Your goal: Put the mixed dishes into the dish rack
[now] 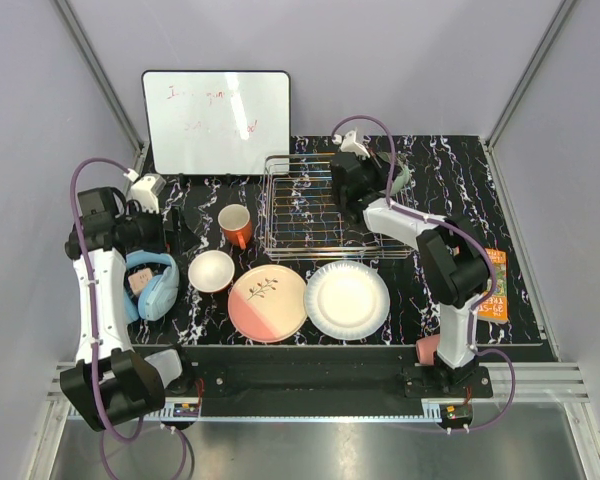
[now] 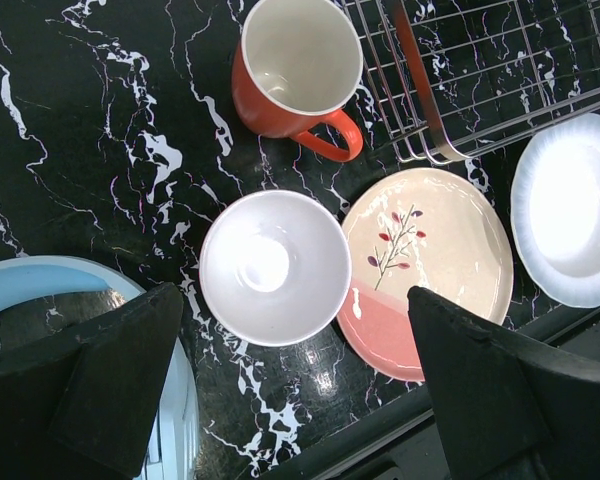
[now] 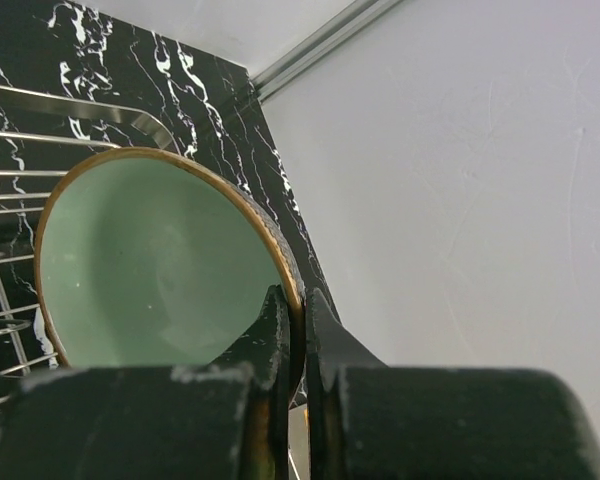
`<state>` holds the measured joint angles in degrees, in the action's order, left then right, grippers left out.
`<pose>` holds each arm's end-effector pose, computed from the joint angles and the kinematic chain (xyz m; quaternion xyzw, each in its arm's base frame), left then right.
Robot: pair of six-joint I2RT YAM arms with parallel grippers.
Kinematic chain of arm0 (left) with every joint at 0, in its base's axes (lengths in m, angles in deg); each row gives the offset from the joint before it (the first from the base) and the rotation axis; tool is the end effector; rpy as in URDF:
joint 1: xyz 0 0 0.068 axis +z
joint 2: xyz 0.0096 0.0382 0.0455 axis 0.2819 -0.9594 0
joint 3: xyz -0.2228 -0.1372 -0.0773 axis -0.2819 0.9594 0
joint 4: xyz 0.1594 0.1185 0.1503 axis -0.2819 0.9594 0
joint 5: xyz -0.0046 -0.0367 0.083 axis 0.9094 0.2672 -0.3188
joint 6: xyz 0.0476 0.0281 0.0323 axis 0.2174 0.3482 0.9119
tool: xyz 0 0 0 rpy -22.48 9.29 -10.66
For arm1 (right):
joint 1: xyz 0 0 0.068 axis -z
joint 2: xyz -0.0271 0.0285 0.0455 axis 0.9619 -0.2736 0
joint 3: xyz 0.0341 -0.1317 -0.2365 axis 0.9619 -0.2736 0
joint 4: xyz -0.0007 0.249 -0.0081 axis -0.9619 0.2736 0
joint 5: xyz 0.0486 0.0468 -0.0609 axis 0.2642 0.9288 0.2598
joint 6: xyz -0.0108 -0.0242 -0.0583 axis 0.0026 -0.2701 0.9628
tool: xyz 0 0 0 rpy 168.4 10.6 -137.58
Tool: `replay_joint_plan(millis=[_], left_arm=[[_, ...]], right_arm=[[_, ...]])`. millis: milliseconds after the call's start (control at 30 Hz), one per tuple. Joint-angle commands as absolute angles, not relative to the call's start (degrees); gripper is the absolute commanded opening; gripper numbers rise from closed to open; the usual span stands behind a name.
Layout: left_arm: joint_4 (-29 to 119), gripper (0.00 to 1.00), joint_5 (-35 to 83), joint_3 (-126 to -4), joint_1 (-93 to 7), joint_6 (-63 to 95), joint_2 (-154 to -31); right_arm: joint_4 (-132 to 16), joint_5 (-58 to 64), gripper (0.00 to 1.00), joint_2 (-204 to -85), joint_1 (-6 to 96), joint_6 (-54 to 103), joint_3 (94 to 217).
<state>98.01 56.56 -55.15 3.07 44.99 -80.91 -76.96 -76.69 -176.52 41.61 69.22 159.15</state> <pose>0.2041 0.0377 0.3166 0.0949 0.8894 -0.2177 0.3907 0.3920 0.1936 0.2540 -0.0786 0.7308 -0.4922 0.4664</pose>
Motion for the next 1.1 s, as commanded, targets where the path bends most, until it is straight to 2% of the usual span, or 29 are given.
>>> replay_joint_plan(millis=[0, 767, 867, 900, 1067], left_arm=[[96.6, 0.99, 59.2, -55.0, 3.7, 46.2, -80.8], [97.0, 0.99, 56.4, -52.3, 4.6, 48.1, -78.1], [97.0, 0.99, 55.9, -51.3, 4.6, 49.6, -76.0], [97.2, 0.99, 56.2, -51.1, 4.6, 49.9, -75.2], [99.1, 0.99, 57.8, -52.0, 4.6, 52.4, -74.2]], right_arm=[[-78.6, -77.0, 0.00, -171.5, 42.4, 68.1, 159.1], [-63.8, -76.4, 0.02, -180.6, 41.4, 54.6, 165.5], [-62.5, -76.4, 0.22, -180.8, 41.4, 53.4, 166.0], [-61.8, -76.1, 0.38, -180.6, 41.3, 53.2, 166.0], [-61.3, -76.1, 0.67, -178.6, 41.1, 52.5, 165.0]])
